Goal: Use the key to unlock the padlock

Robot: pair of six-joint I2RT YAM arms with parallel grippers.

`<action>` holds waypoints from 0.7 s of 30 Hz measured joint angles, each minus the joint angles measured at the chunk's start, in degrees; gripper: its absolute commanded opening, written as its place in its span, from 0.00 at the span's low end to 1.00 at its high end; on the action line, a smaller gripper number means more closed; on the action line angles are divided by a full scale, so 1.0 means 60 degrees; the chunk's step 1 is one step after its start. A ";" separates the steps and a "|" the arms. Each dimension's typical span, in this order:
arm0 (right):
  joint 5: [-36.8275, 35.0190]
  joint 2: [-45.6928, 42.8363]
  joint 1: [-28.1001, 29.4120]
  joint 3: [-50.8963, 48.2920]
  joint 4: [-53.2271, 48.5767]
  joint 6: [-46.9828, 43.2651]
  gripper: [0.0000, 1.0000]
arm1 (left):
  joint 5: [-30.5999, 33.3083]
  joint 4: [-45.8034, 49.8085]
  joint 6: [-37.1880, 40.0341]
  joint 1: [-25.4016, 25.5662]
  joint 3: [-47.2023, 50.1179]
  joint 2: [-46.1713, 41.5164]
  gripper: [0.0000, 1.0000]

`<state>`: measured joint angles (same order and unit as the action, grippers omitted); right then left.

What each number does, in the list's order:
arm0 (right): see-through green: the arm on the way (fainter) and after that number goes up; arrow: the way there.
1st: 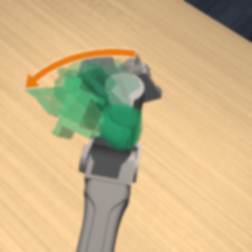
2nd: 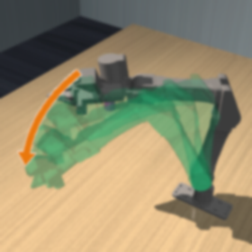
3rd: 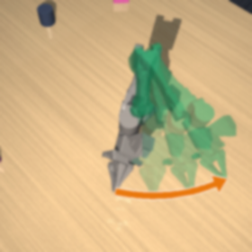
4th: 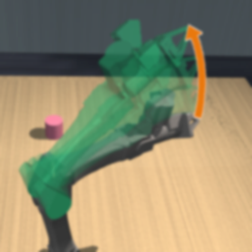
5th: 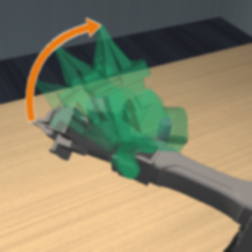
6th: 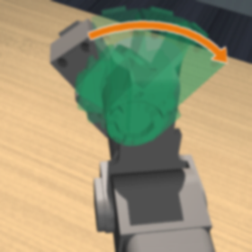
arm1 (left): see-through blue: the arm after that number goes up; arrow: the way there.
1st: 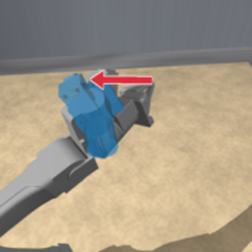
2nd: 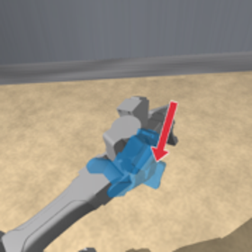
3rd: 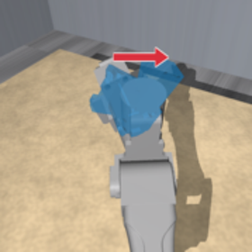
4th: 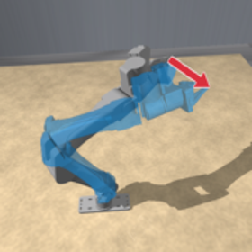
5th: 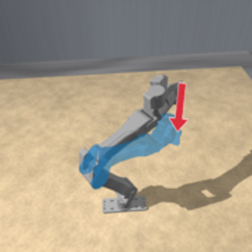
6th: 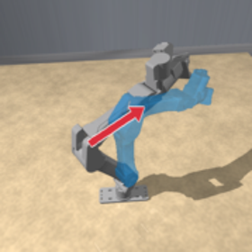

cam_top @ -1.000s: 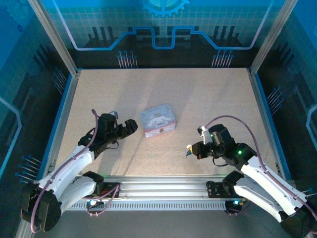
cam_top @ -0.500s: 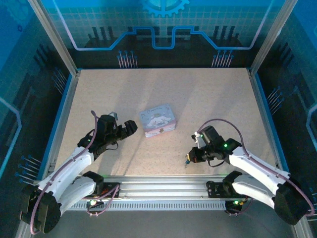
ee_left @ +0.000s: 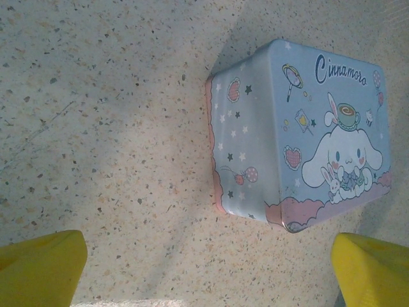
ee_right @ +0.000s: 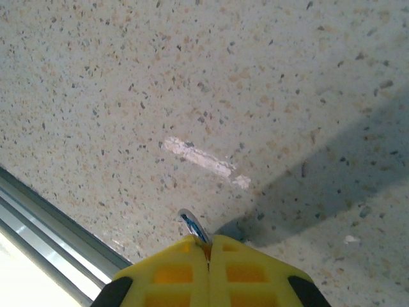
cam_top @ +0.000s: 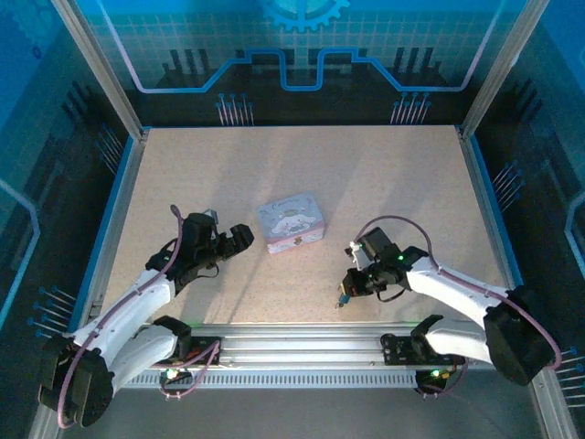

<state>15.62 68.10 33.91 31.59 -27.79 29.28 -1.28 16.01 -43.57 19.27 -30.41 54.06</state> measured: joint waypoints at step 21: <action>0.0423 0.1756 -0.0382 0.1115 0.0528 -0.0397 0.26 | -0.0007 0.0011 0.0000 0.0000 -0.0004 0.0175 0.99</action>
<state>18.15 78.63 31.62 38.28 -24.62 26.89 -1.32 16.08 -43.57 19.27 -30.44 55.11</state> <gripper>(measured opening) 0.255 0.990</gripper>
